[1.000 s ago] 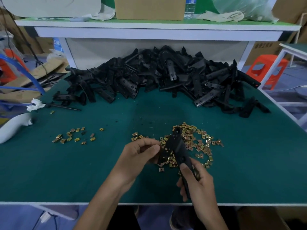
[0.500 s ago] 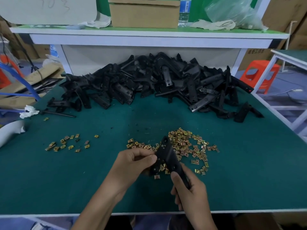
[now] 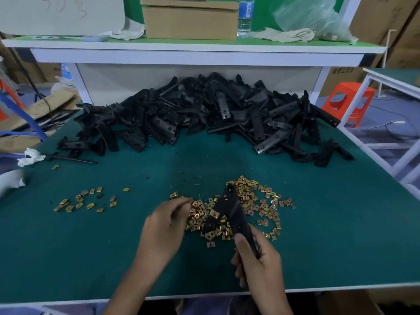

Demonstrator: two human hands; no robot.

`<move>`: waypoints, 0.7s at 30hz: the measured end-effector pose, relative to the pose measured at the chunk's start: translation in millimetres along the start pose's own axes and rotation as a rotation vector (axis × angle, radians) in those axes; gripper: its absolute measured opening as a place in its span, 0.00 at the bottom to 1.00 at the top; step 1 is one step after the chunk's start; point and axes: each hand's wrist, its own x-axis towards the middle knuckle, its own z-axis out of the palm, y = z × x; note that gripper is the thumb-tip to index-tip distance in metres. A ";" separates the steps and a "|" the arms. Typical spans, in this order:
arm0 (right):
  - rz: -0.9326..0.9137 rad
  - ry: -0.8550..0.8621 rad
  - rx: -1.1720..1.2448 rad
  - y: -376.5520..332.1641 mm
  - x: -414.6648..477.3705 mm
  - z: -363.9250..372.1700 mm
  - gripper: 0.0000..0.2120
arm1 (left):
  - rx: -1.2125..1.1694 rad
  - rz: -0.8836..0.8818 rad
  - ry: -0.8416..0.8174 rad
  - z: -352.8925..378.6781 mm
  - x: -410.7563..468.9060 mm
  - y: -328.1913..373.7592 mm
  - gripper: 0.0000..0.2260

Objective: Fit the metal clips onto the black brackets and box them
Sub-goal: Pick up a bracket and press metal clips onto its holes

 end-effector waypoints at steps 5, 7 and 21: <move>0.014 -0.006 0.047 -2.9 0.9 -0.5 0.12 | 0.467 0.141 -0.172 14.5 9.4 -29.6 0.17; 0.021 -0.007 0.053 -3.4 0.7 -0.1 0.13 | 0.355 0.171 -0.120 20.3 8.0 -31.2 0.11; 0.041 -0.012 0.046 -0.2 2.5 -0.3 0.14 | -0.152 -0.122 0.007 13.9 30.2 -29.2 0.08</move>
